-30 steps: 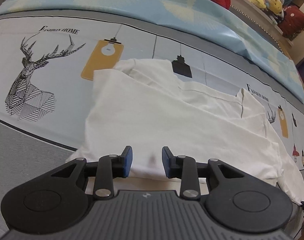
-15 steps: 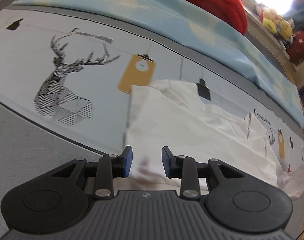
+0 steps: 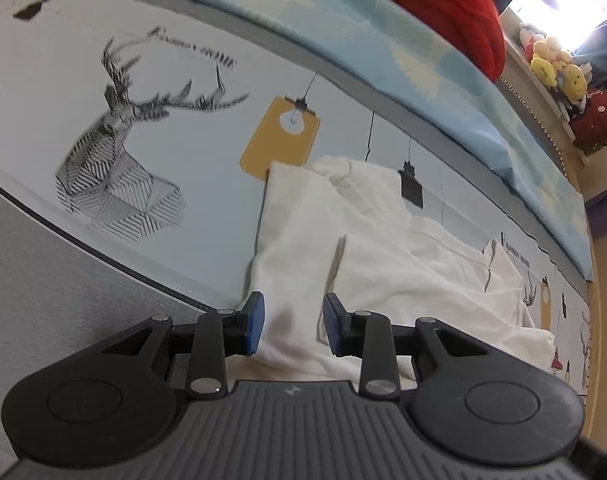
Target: Fold small clothes
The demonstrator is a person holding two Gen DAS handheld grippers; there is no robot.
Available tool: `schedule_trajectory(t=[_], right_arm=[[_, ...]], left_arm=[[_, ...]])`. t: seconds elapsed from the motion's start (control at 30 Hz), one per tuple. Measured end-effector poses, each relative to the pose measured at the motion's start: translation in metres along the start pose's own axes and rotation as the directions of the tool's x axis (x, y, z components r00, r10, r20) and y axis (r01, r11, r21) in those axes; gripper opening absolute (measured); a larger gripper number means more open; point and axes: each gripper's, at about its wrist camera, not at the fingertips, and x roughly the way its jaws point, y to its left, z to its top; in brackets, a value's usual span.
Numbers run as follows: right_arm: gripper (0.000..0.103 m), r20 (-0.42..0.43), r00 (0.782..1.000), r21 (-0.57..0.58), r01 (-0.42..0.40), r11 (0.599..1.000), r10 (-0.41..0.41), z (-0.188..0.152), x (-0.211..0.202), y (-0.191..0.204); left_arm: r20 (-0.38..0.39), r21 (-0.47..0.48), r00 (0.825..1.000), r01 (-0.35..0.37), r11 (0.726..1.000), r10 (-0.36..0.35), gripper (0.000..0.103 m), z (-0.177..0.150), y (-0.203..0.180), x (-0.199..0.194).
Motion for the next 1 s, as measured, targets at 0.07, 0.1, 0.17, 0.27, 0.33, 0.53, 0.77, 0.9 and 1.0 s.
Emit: schedule_trajectory(t=[0.07, 0.1, 0.17, 0.27, 0.33, 0.53, 0.77, 0.9, 1.0], right_arm=[[0.039, -0.001, 0.997, 0.072, 0.071, 0.995, -0.071, 0.004, 0.002, -0.016], [0.039, -0.001, 0.995, 0.112, 0.097, 0.989, -0.097, 0.004, 0.000, -0.028], [0.039, 0.008, 0.992, 0.198, 0.119, 0.973, -0.123, 0.007, -0.005, -0.052], [0.040, 0.055, 0.983, 0.317, 0.149, 0.936, -0.176, 0.012, -0.018, -0.081], [0.041, 0.108, 0.965, 0.378, 0.181, 0.908, -0.238, 0.014, -0.030, -0.095], [0.043, 0.197, 0.898, 0.507, 0.250, 0.825, -0.394, 0.028, -0.048, -0.141], [0.043, 0.173, 0.882, 0.605, 0.256, 0.754, -0.439, 0.030, -0.048, -0.171], [0.045, 0.158, 0.904, 0.605, 0.231, 0.762, -0.398, 0.029, -0.042, -0.170], [0.045, 0.124, 0.926, 0.610, 0.212, 0.764, -0.356, 0.024, -0.030, -0.166]], left_arm=[[0.001, 0.002, 1.000, 0.024, 1.000, -0.024, 0.036, -0.001, -0.003, 0.008], [-0.004, 0.009, 1.000, 0.028, 1.000, -0.028, 0.036, -0.002, -0.006, 0.012], [-0.012, 0.015, 0.999, 0.039, 0.999, -0.039, 0.036, -0.003, -0.013, 0.021], [-0.028, 0.038, 0.999, 0.048, 0.998, -0.046, 0.036, -0.005, -0.023, 0.035], [-0.036, 0.051, 0.999, 0.043, 0.998, -0.041, 0.036, -0.007, -0.028, 0.043], [-0.075, 0.092, 0.997, 0.000, 0.996, 0.007, 0.034, -0.012, -0.038, 0.068], [0.055, 0.146, 0.997, -0.056, 0.988, 0.049, 0.002, -0.009, -0.045, 0.041], [0.192, 0.056, 0.961, -0.212, 0.976, 0.198, 0.002, -0.015, -0.037, -0.005], [0.116, 0.069, 0.967, -0.237, 0.969, 0.228, 0.008, -0.018, -0.028, 0.003]])
